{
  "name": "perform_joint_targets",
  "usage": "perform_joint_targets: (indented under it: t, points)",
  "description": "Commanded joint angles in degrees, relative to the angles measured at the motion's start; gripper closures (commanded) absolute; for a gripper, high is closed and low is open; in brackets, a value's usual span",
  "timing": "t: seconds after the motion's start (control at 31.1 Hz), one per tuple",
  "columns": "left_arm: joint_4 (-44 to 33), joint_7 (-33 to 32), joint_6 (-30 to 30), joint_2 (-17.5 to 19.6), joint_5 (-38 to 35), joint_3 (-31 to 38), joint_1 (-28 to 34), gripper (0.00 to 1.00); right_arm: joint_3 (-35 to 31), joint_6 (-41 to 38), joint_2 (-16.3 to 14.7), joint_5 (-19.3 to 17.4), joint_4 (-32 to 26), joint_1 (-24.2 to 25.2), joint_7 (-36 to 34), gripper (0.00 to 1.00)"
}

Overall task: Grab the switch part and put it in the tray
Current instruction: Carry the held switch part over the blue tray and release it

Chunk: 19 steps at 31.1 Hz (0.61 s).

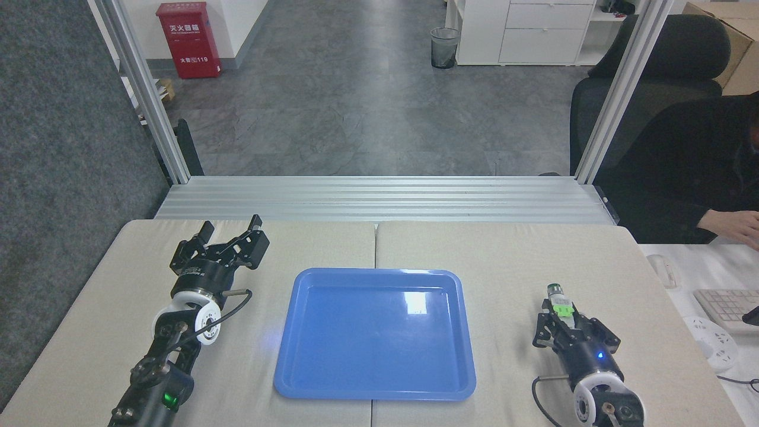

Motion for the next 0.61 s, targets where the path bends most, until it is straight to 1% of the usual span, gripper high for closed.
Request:
perform_joint_targets:
  t: [0.0,0.06,0.13,0.22,0.29,0.35,0.45,0.58]
  points:
    - [0.0,0.04,-0.01,0.0,0.0,-0.07,0.0,0.0,1.92,0.41,1.48,0.09,-7.89,-8.23,3.44,1.0]
    - [0.0,0.04,-0.01,0.0,0.0,0.01,0.0,0.0,6.49,0.76,4.1,0.27,-10.0,-9.11,4.42,1.0]
    - [0.0,0.04,-0.01,0.0,0.0,0.01,0.0,0.0,11.24,0.93,6.83,0.97,-11.33,-8.94,4.6,1.0]
    - [0.0,0.04,-0.01,0.0,0.0,0.01,0.0,0.0,18.71,1.99,10.79,5.44,-11.68,-8.24,4.77,1.0]
    - [0.0,0.04,-0.01,0.0,0.0,0.01,0.0,0.0,22.93,2.25,13.34,7.29,-11.68,-7.36,5.38,1.0]
    - [0.0,0.04,-0.01,0.0,0.0,0.01,0.0,0.0,25.75,2.34,15.1,7.91,-11.51,-6.31,7.48,1.0]
    - [0.0,0.04,-0.01,0.0,0.0,0.01,0.0,0.0,28.48,2.6,18.87,8.27,-9.76,-5.16,10.83,1.0]
    - [0.0,0.04,-0.01,0.0,0.0,-0.07,0.0,0.0,31.21,3.83,19.15,8.36,-4.14,-4.81,11.71,1.0]
